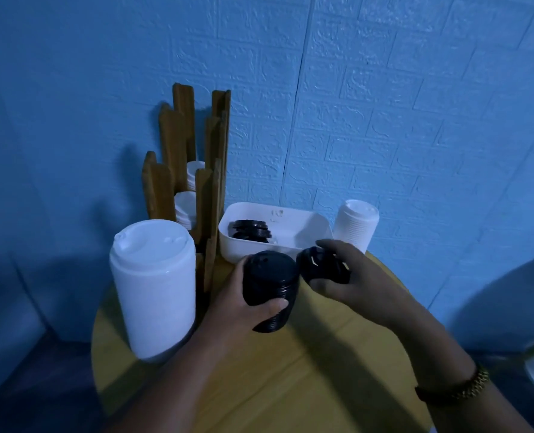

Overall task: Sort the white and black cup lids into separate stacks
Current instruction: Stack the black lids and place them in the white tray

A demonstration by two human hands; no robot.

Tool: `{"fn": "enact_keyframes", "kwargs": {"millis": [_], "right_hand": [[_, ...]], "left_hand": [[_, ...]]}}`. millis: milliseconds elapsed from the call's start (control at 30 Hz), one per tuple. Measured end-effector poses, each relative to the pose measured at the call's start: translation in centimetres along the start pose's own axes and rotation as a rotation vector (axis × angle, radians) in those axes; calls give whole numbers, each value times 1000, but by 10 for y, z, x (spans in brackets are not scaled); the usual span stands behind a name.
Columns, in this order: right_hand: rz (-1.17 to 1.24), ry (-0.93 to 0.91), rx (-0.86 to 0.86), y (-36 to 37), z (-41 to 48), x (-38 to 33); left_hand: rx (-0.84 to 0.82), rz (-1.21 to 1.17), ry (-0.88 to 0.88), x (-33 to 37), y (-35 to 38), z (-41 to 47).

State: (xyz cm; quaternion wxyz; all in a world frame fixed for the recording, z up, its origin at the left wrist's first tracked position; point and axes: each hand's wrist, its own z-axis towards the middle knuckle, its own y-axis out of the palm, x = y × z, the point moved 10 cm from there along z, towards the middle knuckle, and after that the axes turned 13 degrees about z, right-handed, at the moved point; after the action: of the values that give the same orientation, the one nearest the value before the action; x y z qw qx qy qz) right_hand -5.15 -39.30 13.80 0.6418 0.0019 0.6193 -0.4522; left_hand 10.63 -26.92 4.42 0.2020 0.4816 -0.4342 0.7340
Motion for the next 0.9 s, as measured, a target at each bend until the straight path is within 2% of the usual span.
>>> {"fn": "enact_keyframes", "kwargs": {"millis": [67,133,233,400,600,733,800,900], "right_hand": [[-2,-76,-68,22,13,-27],[-132,-114,-191,55,26,-39],[-258,-79,-301,78,41,-36],[-284,-74,-422,93,47,-43],[-404,-88,-135,98,41,-43],[-483,24,102,95,40,-38],[-502,34,119,95,40,-39],[-459,34,-16,96,45,-38]], "left_hand": [[-18,7,-1,2,3,-1],[-20,30,22,6,3,-2],[-32,37,26,6,1,-2],[-43,27,8,3,0,0],[39,109,-38,2,0,1],[124,205,-17,4,3,3],[142,202,-25,3,2,4],[145,220,-29,5,0,7]]}}
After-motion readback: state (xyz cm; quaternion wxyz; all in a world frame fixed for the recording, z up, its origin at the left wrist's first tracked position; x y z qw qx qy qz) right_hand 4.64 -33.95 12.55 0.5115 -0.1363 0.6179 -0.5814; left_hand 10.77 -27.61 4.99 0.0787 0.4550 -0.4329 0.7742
